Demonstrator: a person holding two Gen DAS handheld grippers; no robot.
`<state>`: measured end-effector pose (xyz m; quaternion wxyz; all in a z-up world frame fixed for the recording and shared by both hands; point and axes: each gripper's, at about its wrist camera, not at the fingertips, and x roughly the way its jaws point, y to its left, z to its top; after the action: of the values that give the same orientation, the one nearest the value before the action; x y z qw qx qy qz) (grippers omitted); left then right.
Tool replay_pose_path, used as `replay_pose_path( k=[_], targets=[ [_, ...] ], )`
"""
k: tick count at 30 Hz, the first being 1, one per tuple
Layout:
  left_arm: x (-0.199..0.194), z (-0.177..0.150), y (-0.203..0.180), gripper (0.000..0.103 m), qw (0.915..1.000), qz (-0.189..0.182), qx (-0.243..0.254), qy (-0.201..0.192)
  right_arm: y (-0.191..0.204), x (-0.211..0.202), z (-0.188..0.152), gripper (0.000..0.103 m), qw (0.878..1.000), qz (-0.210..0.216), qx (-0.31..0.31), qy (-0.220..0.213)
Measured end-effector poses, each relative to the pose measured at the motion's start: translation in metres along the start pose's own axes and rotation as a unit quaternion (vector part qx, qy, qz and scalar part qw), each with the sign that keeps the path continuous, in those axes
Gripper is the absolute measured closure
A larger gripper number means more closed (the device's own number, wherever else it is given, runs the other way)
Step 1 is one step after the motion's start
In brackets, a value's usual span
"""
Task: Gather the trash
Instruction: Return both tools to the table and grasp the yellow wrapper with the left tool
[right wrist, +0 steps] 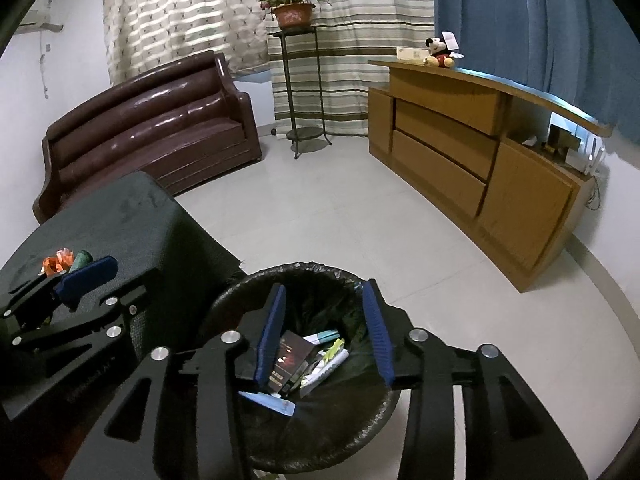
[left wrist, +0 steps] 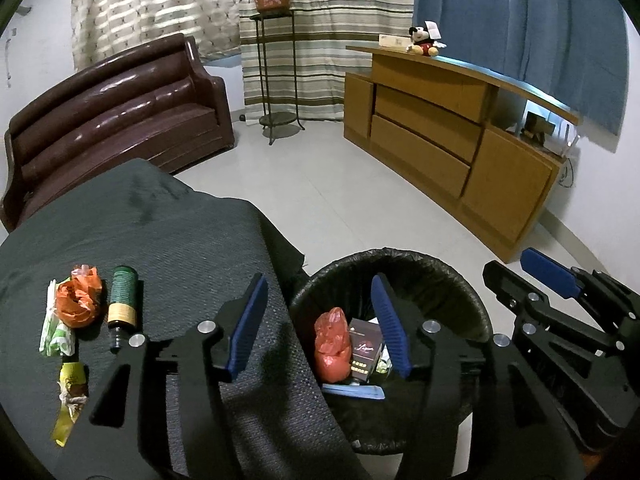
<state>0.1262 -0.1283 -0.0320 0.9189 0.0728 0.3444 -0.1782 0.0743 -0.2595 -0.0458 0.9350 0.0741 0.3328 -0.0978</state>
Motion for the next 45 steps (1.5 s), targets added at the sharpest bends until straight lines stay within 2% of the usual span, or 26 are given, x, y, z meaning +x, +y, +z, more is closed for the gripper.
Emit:
replay_pose_path(
  k=[4, 12, 30, 37, 41, 43, 44, 45],
  targets=[
    [-0.006, -0.001, 0.006, 0.040, 0.9999, 0.007, -0.006, -0.004, 0.000, -0.004, 0.001, 0.051, 1.000, -0.001, 0.001, -0.005],
    [-0.025, -0.011, 0.023, 0.037, 0.9994, 0.032, -0.014, -0.007, 0.009, -0.013, -0.001, 0.043, 1.000, 0.004, -0.013, -0.005],
    [-0.080, -0.054, 0.097, 0.037, 0.9942, 0.094, -0.053, 0.004, 0.069, -0.029, -0.023, 0.041, 0.997, 0.055, -0.059, 0.014],
    [-0.078, -0.066, 0.129, 0.037, 0.9905, 0.113, -0.076, 0.020, 0.087, -0.030, -0.026, 0.041, 0.995, 0.067, -0.065, 0.018],
    [-0.072, -0.068, 0.139, 0.037, 0.9895, 0.114, -0.082, 0.035, 0.096, -0.028, -0.027, 0.041, 0.995, 0.073, -0.071, 0.021],
    [-0.066, -0.069, 0.145, 0.037, 0.9890, 0.103, -0.094, 0.049, 0.100, -0.026, -0.028, 0.041, 0.994, 0.077, -0.073, 0.024],
    [-0.065, -0.070, 0.148, 0.039, 0.9887, 0.097, -0.100, 0.054, 0.103, -0.025, -0.028, 0.040, 0.994, 0.078, -0.075, 0.025],
    [-0.063, -0.070, 0.150, 0.045, 0.9883, 0.092, -0.106, 0.059, 0.104, -0.025, -0.028, 0.040, 0.994, 0.079, -0.076, 0.026]
  ],
)
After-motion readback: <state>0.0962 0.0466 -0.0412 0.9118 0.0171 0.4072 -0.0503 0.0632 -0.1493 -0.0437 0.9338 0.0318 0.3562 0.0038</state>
